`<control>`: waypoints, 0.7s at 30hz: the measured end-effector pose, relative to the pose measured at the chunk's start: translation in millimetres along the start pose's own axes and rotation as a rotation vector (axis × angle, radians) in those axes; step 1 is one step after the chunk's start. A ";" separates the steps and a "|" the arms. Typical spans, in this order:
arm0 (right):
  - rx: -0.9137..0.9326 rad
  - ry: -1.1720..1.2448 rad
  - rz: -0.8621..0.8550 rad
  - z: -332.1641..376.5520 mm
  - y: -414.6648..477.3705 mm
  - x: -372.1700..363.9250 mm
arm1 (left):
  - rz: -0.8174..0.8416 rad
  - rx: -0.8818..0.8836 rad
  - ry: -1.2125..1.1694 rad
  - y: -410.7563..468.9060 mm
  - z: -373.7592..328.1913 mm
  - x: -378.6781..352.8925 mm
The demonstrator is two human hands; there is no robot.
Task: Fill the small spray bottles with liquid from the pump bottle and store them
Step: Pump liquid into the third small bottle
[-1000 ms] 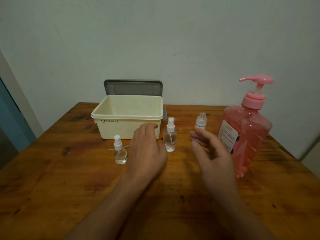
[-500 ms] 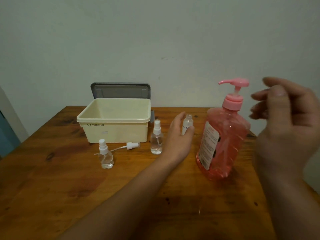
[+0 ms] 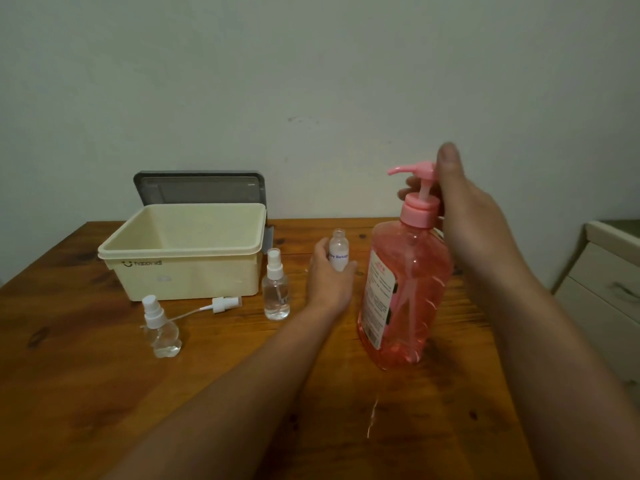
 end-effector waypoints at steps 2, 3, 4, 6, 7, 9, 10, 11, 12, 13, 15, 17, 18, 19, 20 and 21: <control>-0.024 0.027 0.033 -4.3 0.3 -3.7 | -0.023 0.015 0.035 2.7 2.8 2.6; -0.027 0.042 0.040 -5.5 1.2 -3.0 | -0.023 0.013 0.058 6.1 3.3 1.4; -0.030 0.048 0.050 -6.4 1.3 -4.4 | -0.021 0.017 0.075 6.6 5.3 1.3; -0.036 0.063 0.069 -8.1 2.0 -7.0 | -0.022 0.020 0.089 6.9 8.9 1.1; -0.045 0.085 0.073 -9.2 2.3 -7.1 | -0.026 0.018 0.096 6.6 10.0 1.0; -0.064 0.118 0.080 -11.1 2.9 -6.4 | -0.038 -0.004 0.087 4.0 8.6 1.0; -0.071 0.123 0.084 -12.1 3.5 -6.3 | -0.041 -0.022 0.069 2.0 5.6 1.5; -0.080 0.133 0.088 -13.6 4.5 -6.2 | -0.042 -0.044 0.048 -0.4 1.3 2.1; -0.089 0.151 0.093 -15.0 5.2 -6.7 | -0.039 -0.065 0.030 -3.1 -3.6 3.3; -0.100 0.170 0.100 -16.4 5.8 -8.0 | -0.034 -0.085 0.012 -6.6 -9.3 5.5; -0.114 0.198 0.112 -18.5 6.9 -9.7 | -0.017 -0.137 -0.019 -15.3 -24.5 10.4; -0.126 0.211 0.122 -19.3 7.2 -11.9 | -0.001 -0.188 -0.002 -26.4 -41.6 17.2; -0.126 0.214 0.128 -19.3 7.2 -12.5 | 0.007 -0.214 0.008 -31.8 -49.3 20.1; -0.121 0.220 0.132 -18.6 7.2 -12.8 | 0.015 -0.241 0.011 -37.0 -56.1 22.7; -0.113 0.224 0.136 -17.9 7.6 -13.0 | 0.025 -0.264 0.009 -42.3 -62.3 24.8; -0.110 0.226 0.142 -17.9 7.8 -13.3 | 0.035 -0.281 0.005 -47.6 -67.6 26.3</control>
Point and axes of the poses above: each hand's wrist, its own y-axis towards the middle knuckle, its own x-axis out of the back of the hand, z = x × y, the point moved 8 cm from there along y, towards the middle knuckle, and after that the axes turned 15 degrees about z, right-handed, at the moved point
